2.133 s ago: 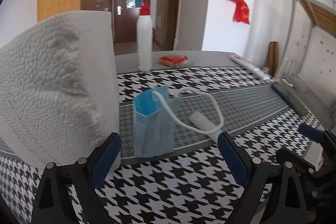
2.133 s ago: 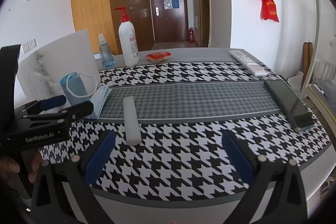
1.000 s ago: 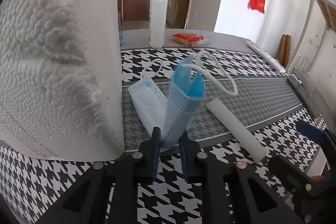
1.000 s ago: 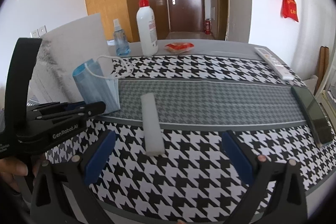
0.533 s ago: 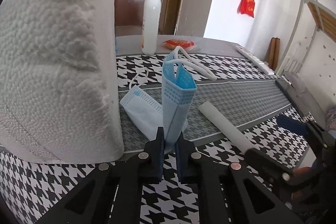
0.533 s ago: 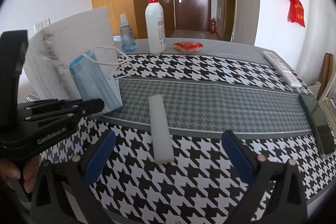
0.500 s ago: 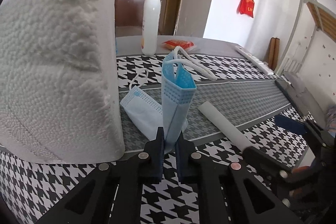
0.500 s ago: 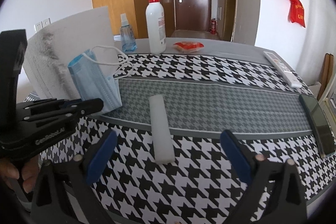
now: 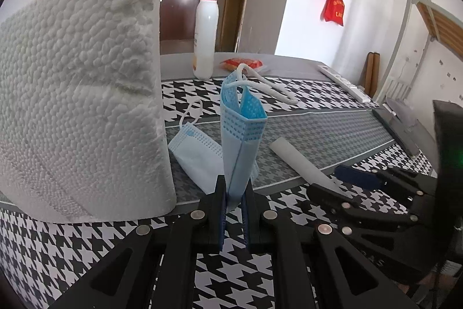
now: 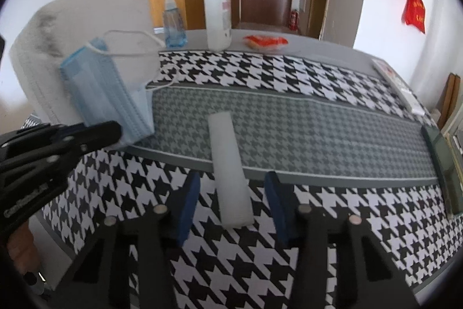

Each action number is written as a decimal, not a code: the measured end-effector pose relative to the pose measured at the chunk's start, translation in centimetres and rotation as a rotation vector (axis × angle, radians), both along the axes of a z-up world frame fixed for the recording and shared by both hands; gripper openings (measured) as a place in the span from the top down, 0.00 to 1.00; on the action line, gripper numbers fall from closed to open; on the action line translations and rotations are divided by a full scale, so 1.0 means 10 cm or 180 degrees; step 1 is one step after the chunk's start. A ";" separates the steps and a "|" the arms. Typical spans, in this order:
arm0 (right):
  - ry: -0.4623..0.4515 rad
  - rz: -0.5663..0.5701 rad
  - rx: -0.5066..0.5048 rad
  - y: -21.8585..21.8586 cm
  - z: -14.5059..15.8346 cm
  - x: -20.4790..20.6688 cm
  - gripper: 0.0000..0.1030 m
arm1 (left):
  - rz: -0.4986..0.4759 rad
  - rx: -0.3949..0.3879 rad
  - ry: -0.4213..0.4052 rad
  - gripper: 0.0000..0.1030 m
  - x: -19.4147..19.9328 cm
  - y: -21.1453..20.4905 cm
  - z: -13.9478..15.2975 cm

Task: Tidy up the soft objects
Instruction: 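Close the left gripper on the blue face mask, then close the right gripper on the white foam stick, then lift the blue mask with the left gripper while the right gripper lifts the foam stick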

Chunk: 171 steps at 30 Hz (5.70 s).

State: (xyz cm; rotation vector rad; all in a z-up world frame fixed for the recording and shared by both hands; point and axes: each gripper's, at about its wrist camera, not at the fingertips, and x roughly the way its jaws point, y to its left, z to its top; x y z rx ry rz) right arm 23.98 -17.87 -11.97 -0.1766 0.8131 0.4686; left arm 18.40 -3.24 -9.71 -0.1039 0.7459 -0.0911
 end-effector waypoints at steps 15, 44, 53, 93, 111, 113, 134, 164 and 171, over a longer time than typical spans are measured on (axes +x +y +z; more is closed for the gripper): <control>-0.0007 0.0034 -0.0135 0.06 -0.02 0.04 0.72 | 0.0011 -0.0010 -0.0027 0.91 -0.12 0.09 0.05; -0.0059 -0.0072 0.0152 -0.10 0.13 -0.12 0.84 | -0.0139 -0.0023 -0.0230 0.91 -0.35 0.09 0.22; -0.0136 -0.0123 0.0242 -0.17 0.20 -0.18 0.84 | -0.0143 0.0012 -0.0271 0.91 -0.43 0.07 0.27; -0.0321 -0.0303 0.0481 -0.48 0.44 -0.50 0.84 | -0.0311 0.0175 -0.0469 0.91 -0.70 -0.15 0.45; -0.0270 -0.0316 0.0477 -0.50 0.37 -0.50 0.84 | -0.0413 0.0244 0.0103 0.90 -0.50 -0.24 0.02; -0.0269 -0.0317 0.0476 -0.50 0.36 -0.50 0.84 | -0.0441 0.0261 0.0150 0.88 -0.51 -0.25 0.00; -0.0275 -0.0372 0.0510 -0.56 0.38 -0.53 0.84 | -0.0459 0.0215 -0.0007 0.97 -0.59 -0.19 0.10; -0.0528 -0.0445 0.0514 -0.65 0.61 -0.65 0.84 | -0.0585 0.0308 -0.0510 0.97 -0.62 -0.26 0.51; -0.0619 -0.0442 0.0532 -0.65 0.72 -0.69 0.84 | -0.0558 0.0341 -0.0640 0.97 -0.59 -0.25 0.64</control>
